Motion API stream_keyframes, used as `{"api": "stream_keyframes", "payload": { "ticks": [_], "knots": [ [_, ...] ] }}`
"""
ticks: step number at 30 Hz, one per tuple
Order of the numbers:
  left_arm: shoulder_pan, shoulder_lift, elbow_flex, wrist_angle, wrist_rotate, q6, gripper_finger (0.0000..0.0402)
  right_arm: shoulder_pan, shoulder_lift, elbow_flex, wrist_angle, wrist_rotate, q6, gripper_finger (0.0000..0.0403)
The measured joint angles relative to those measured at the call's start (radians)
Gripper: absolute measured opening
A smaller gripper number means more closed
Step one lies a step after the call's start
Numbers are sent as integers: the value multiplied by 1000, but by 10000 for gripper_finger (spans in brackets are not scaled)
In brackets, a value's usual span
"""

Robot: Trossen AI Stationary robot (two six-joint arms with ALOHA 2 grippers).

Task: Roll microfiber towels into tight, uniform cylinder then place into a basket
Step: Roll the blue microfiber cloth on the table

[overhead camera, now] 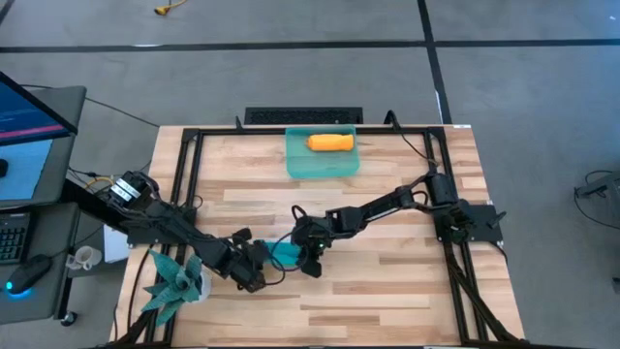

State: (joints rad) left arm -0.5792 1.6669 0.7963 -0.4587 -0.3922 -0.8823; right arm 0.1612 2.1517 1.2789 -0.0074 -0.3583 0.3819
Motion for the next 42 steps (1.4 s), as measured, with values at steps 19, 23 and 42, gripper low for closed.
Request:
{"api": "stream_keyframes", "payload": {
  "ticks": [19, 23, 42],
  "knots": [
    [113, -128, -4, 71, 457, -177, 30, -30, 5, -1, -2, -258, 265, 22],
    [102, -126, -13, 5, 497, -165, 35, -50, -1, -2, -50, -272, 269, 23],
    [-52, -129, -6, 103, 185, 14, 6, -56, 0, -1, -65, -194, 248, 23]
  ]
}}
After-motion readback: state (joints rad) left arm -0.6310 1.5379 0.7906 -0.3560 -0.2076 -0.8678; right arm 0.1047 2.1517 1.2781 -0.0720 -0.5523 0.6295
